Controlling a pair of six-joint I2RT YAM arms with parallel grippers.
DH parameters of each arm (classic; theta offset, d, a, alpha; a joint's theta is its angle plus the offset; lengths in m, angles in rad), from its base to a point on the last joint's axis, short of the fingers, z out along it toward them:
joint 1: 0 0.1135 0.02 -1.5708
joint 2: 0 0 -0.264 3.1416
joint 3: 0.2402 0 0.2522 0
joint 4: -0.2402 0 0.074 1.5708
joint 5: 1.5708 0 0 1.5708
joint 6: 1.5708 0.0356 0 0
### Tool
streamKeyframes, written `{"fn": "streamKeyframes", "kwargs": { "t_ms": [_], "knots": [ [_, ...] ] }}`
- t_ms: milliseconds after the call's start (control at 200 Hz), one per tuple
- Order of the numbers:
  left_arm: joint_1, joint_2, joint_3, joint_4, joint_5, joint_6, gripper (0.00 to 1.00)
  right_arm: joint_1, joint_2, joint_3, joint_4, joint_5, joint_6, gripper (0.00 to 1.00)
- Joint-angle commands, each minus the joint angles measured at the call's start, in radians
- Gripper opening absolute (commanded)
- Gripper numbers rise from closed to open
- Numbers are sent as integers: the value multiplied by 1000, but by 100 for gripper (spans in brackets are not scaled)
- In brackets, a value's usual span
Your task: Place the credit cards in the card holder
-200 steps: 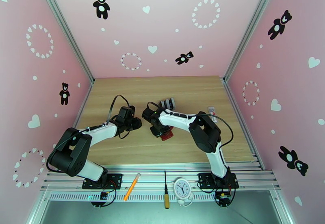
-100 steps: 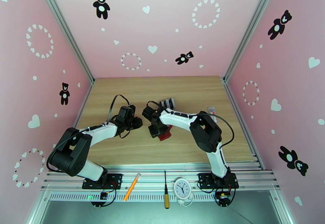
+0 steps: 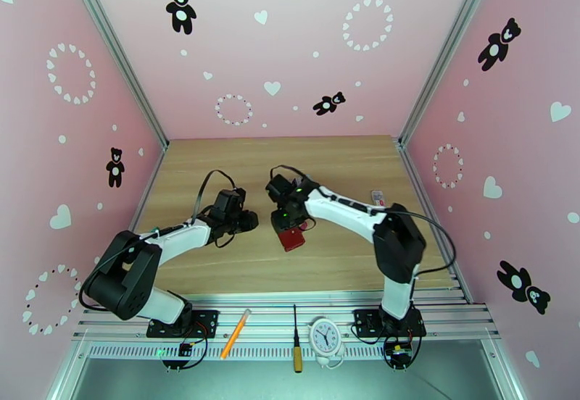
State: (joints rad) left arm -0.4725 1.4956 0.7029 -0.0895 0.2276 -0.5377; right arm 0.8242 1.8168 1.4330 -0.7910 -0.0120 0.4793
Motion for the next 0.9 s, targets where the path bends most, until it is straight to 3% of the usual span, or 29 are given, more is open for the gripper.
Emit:
{"fn": "streamKeyframes", "kwargs": {
  "t_ms": [0, 380, 641, 896],
  "knots": [
    [-50, 6, 47, -30, 9, -32, 34, -52, -60, -75, -5, 11, -44, 38],
    [-142, 147, 105, 29, 54, -104, 38, -201, -136, -208, 63, -125, -102, 24],
    [-153, 188, 134, 43, 96, -117, 39, -257, -109, -253, 141, -252, -103, 22],
    [-167, 235, 159, 40, 99, -126, 39, -275, -77, -248, 165, -296, -111, 23]
  ]
}}
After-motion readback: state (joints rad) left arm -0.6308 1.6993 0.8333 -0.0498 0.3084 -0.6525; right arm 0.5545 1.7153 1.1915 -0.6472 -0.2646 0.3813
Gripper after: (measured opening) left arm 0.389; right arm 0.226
